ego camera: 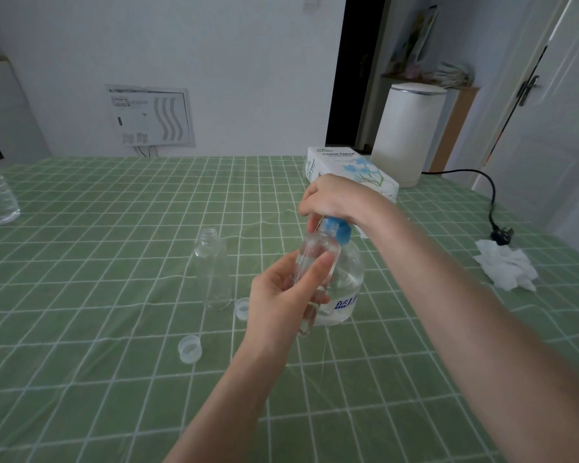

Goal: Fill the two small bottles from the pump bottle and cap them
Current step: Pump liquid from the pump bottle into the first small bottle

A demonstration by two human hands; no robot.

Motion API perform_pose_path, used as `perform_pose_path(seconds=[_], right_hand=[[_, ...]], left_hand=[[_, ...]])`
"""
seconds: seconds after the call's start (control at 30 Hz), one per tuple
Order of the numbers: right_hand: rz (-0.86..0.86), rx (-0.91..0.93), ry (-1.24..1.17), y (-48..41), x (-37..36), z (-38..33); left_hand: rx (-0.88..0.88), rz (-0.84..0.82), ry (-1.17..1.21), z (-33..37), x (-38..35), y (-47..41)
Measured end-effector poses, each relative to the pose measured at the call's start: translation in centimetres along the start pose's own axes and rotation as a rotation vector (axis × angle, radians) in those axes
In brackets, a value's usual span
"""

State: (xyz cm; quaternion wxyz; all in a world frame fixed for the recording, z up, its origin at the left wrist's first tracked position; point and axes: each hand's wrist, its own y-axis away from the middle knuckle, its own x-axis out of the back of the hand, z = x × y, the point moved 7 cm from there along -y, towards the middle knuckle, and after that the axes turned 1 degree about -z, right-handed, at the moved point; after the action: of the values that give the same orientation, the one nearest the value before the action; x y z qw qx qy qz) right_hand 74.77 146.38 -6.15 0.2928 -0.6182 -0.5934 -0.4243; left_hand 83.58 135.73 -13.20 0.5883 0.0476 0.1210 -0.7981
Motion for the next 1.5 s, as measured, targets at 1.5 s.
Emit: perform_pose_path(seconds=[1.5], right_hand=[[0.156,0.166,-0.834,5.4,-0.2,3.0]], left_hand=[[-0.125,0.053,-0.072,3.6,3.8,2.8]])
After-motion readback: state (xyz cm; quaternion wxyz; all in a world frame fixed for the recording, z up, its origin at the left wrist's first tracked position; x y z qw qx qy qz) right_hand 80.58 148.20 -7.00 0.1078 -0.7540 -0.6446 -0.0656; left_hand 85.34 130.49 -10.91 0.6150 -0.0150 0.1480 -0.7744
